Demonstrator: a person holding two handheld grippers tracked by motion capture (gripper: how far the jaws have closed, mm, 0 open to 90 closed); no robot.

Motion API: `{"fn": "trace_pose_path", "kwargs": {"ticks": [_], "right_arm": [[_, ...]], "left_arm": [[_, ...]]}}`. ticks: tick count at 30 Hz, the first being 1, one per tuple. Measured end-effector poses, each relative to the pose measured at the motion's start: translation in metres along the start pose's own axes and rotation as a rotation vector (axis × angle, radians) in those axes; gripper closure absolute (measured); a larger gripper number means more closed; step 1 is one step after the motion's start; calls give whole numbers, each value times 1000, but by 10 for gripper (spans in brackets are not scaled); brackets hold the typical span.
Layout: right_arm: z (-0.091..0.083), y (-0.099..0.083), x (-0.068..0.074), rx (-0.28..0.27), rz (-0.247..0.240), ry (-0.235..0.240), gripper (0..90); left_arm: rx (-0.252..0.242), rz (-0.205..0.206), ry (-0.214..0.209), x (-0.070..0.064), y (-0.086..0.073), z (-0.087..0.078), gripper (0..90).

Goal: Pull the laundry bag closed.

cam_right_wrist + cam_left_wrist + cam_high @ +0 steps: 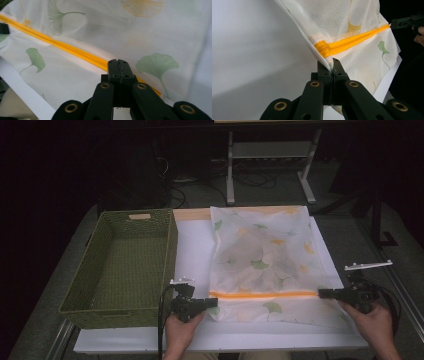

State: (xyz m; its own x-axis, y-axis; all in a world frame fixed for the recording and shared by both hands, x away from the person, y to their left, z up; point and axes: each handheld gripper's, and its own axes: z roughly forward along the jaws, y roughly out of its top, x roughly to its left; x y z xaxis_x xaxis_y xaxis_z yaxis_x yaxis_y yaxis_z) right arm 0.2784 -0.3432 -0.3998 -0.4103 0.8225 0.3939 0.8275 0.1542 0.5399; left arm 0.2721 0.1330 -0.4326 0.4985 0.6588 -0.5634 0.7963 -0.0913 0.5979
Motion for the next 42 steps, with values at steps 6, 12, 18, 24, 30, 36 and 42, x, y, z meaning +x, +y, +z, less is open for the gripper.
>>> {"fn": "trace_pose_path", "kwargs": {"ticks": [6,12,18,24,30,36,42], "right_arm": [[-6,-3,-14,5,21,-21,900],[-10,-13,-33,17,62,-56,900],[-11,-24,-49,18,94,-58,900],[-9,-25,-49,2,98,-50,899],[-11,-28,-47,-19,80,-20,869],[-13,-26,-38,-53,46,7,750],[-9,-21,-26,-70,8,30,689]], "left_arm": [[0,4,4,0,0,0,892],[3,10,12,1,-2,0,892],[6,22,17,-1,-5,2,892],[3,26,22,0,-7,2,892],[-8,25,27,0,-7,1,867],[-28,26,40,-1,-7,-4,776],[-43,51,53,-7,-2,-7,730]]}}
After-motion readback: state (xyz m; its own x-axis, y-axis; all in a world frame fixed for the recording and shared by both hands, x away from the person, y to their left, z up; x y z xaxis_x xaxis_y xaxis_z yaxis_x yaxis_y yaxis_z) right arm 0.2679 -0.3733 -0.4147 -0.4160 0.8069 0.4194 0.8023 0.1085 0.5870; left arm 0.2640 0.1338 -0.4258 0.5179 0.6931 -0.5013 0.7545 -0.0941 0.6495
